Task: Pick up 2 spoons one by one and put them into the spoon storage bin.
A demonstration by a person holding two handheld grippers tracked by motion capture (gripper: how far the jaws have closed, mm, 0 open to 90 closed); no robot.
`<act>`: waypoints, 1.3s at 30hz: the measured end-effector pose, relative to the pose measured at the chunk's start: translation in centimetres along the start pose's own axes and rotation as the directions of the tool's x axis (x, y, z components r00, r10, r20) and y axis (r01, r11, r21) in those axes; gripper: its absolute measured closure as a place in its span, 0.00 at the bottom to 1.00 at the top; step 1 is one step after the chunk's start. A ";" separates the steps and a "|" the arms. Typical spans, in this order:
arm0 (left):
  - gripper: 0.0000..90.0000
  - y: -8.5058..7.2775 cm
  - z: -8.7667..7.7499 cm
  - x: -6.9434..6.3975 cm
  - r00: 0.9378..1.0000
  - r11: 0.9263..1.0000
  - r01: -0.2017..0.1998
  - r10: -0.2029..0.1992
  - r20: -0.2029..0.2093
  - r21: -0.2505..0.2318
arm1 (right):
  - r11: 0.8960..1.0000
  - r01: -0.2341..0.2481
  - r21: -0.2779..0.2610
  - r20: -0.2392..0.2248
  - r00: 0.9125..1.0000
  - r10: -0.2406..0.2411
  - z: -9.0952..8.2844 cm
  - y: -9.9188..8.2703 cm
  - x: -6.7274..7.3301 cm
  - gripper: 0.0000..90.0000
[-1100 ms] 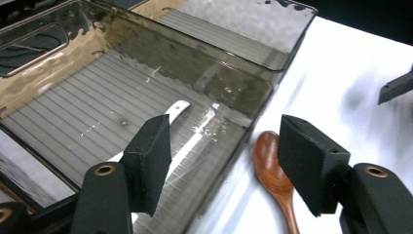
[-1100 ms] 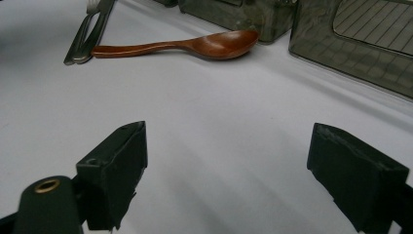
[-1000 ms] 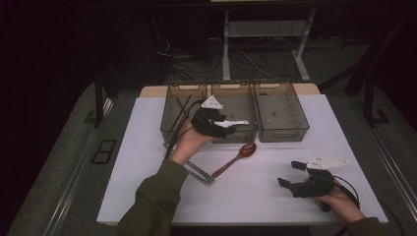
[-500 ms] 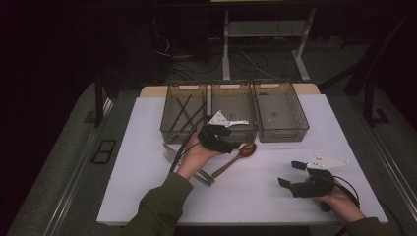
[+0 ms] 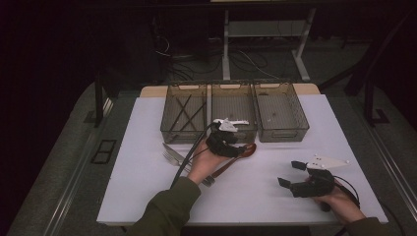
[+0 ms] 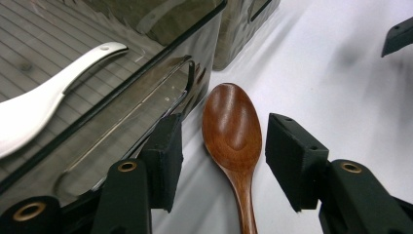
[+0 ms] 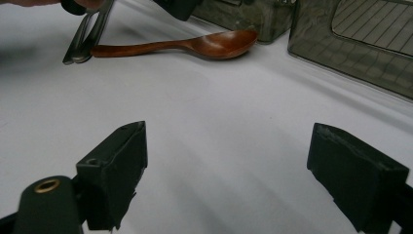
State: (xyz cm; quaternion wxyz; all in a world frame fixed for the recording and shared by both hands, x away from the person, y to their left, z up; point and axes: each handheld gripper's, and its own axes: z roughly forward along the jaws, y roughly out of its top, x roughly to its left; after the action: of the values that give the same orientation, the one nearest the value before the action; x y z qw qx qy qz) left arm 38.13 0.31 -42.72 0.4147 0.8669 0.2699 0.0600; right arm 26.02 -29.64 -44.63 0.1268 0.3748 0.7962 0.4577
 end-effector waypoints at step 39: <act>0.68 -0.6 3.2 -0.9 0.999 0.998 0.038 -0.039 0.017 0.050 | 1.000 0.006 0.001 -0.002 1.000 -0.006 0.0 0.0 -0.1 0.16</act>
State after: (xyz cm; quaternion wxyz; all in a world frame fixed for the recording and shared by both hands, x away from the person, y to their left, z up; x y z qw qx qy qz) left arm 38.18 -2.07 -45.14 0.3966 0.8720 0.2844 0.0375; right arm 26.06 -29.67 -44.68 0.1271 0.3721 0.7976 0.4574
